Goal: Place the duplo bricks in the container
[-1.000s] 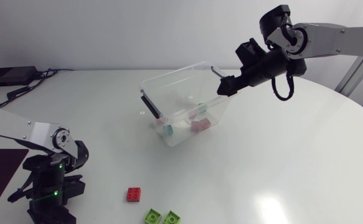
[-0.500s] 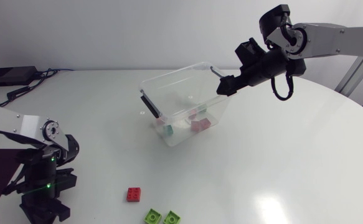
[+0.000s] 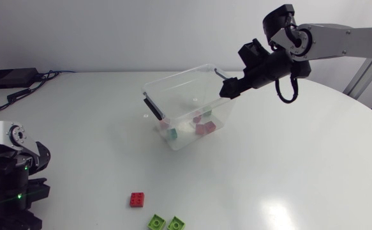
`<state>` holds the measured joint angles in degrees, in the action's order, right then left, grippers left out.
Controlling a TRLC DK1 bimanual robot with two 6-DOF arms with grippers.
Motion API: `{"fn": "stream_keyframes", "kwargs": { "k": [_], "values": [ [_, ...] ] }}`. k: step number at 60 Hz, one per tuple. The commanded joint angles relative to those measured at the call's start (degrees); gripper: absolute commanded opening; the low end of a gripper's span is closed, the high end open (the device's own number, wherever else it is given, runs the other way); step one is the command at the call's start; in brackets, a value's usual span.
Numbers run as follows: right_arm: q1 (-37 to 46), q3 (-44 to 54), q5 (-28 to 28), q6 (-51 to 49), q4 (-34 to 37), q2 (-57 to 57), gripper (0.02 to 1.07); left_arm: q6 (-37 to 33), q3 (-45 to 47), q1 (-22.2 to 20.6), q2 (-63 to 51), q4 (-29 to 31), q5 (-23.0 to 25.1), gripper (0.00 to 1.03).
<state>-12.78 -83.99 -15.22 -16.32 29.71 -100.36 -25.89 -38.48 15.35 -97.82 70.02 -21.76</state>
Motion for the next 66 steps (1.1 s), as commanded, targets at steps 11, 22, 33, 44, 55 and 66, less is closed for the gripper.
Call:
{"fn": "stream_keyframes", "kwargs": {
  "k": [11,22,33,44,55,66],
  "values": [
    [-0.06,2.6,-0.16,-0.47,-0.01,-1.42,1.02,-1.27,5.87,-1.03,-3.52,-2.26,0.14,0.27],
    [0.38,2.95,-0.16,-0.65,-0.36,-1.6,1.02,-1.44,4.73,-6.65,-6.15,-0.67,7.96,0.25],
    [0.91,3.39,0.02,-0.91,-0.53,-1.86,1.02,-2.5,2.44,-8.24,-8.26,-0.06,10.42,0.25],
    [1.0,3.04,0.19,-0.91,-0.53,-2.04,1.02,-3.55,1.48,-10.7,-8.88,0.73,13.67,0.21],
    [0.82,3.04,0.28,-0.82,-0.45,-2.04,1.02,-4.34,0.77,-16.58,-12.22,-0.06,18.86,0.2],
    [0.73,2.95,0.81,-0.91,-0.27,-2.04,1.02,-3.99,-3.44,-21.07,-15.21,-0.06,23.69,0.21]
  ]
}}
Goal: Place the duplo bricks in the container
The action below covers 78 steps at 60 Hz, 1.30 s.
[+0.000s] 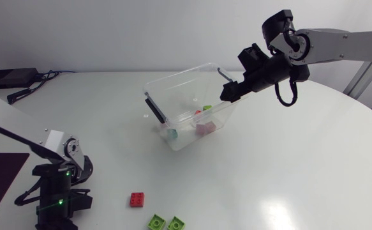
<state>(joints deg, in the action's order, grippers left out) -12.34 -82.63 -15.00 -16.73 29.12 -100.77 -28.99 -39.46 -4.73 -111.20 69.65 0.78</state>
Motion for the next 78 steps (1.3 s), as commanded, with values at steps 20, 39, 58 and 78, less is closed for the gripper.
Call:
{"fn": "stream_keyframes", "kwargs": {
  "k": [20,39,58,78],
  "values": [
    [-0.85,1.6,1.65,-0.23,0.49,-1.01,1.02,1.92,-8.26,-5.9,7.84,4.71,-1.04,0.72],
    [-1.37,1.86,1.91,-0.14,0.85,-0.21,1.02,3.5,-5.54,-12.85,7.57,4.88,2.12,0.75],
    [-1.37,2.12,1.91,-0.06,0.85,-0.04,1.02,5.61,-2.11,-17.33,4.23,1.72,1.42,0.75],
    [-1.28,2.12,1.91,-0.14,0.76,-0.13,1.02,6.84,0.18,-17.24,1.51,-1.0,-2.01,0.21]
  ]
}}
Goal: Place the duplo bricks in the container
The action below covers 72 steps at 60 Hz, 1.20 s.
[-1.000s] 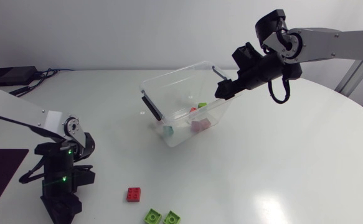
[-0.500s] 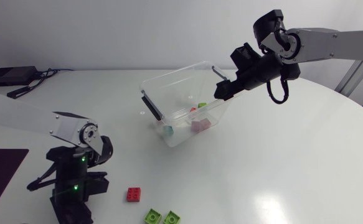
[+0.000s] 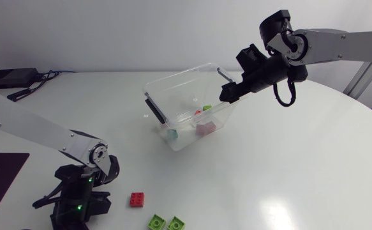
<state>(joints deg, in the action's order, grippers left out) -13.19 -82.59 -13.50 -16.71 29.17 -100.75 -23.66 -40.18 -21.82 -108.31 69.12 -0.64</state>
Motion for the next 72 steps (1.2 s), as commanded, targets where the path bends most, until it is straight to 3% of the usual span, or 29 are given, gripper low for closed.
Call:
{"fn": "stream_keyframes", "kwargs": {
  "k": [1,17,37,61,72],
  "values": [
    [-0.34,2.08,0.4,-0.17,0.71,-0.15,1.02,1.51,0.9,-0.15,-1.38,-0.57,-0.59,0.2],
    [0.18,1.55,0.4,-0.25,0.71,0.47,1.02,1.69,-1.74,-1.12,1.61,0.49,-0.67,0.13],
    [-1.75,3.57,1.81,-0.08,2.03,5.39,1.02,0.63,-16.42,2.66,7.94,7.25,-0.67,0.12],
    [-4.12,8.49,5.59,-0.34,2.82,9.17,1.02,-1.48,-28.81,6.36,9.61,5.58,-0.15,0.12],
    [-5.35,8.85,6.55,0.01,2.82,12.07,1.02,-4.29,-35.84,9.78,12.34,4.79,3.55,0.12]
  ]
}}
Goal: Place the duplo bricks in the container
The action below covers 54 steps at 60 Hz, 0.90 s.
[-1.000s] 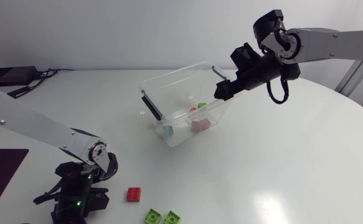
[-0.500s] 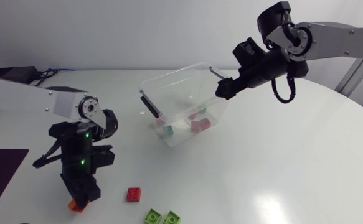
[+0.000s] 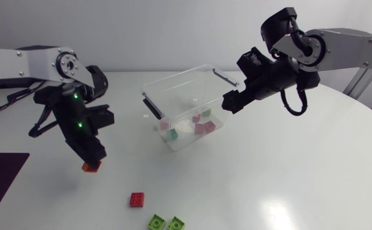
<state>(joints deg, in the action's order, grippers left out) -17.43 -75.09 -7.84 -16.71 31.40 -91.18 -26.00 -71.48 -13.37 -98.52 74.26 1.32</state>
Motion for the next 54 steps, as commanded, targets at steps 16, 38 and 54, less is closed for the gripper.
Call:
{"fn": "stream_keyframes", "kwargs": {
  "k": [16,38,54],
  "values": [
    [-6.91,5.39,4.85,0.63,0.33,6.54,1.02,-2.74,-15.26,1.06,3.16,-5.62,4.92,0.12],
    [-11.57,10.84,5.99,1.15,-0.28,8.65,1.02,0.16,-27.39,-2.54,0.7,-23.55,7.99,0.12],
    [-11.84,15.68,6.17,0.54,-0.46,11.55,1.02,0.95,-29.06,-8.17,-7.12,-33.57,11.77,0.12]
  ]
}}
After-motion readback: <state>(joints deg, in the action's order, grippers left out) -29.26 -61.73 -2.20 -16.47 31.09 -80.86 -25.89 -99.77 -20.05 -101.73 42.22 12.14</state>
